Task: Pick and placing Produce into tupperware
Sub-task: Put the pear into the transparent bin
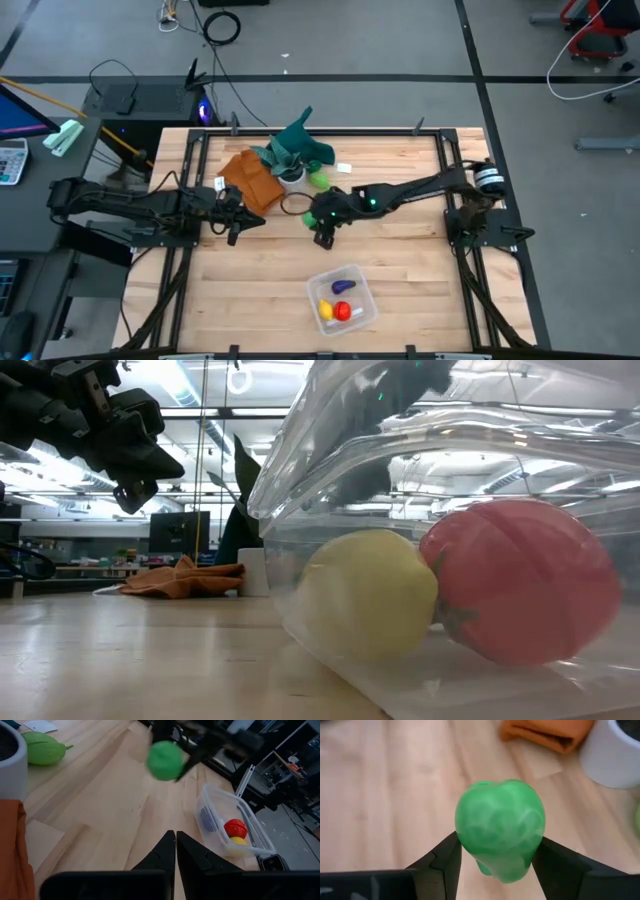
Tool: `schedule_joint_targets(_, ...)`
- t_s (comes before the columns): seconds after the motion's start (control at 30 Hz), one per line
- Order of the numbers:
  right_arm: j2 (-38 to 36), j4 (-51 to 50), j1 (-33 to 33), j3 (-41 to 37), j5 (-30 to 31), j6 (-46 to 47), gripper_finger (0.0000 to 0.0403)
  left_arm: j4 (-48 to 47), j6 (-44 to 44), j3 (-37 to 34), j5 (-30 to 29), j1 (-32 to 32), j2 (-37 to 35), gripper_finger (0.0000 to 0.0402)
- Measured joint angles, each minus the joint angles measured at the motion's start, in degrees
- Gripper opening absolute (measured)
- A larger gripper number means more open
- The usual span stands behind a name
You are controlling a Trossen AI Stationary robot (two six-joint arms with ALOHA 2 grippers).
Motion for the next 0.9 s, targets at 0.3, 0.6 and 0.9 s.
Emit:
schedule_joint_targets(0.3, -3.54, -1.65, 9.11, 0.00, -4.73, 2.24, 0.0177, -0.02, 0.00, 0.00, 0.02, 0.00, -0.02, 0.0014)
schedule_joint_targets(0.6, -2.98, -3.98, 18.11, -0.02, -5.63, 6.39, 0.0176, -0.33, 0.02, 0.00, 0.04, 0.00, -0.02, 0.0022)
schedule_joint_targets(0.9, 1.90, -5.30, 23.14, -0.07, -5.92, 8.01, 0.0176, -0.37, 0.03, 0.00, 0.07, 0.00, -0.01, 0.0014)
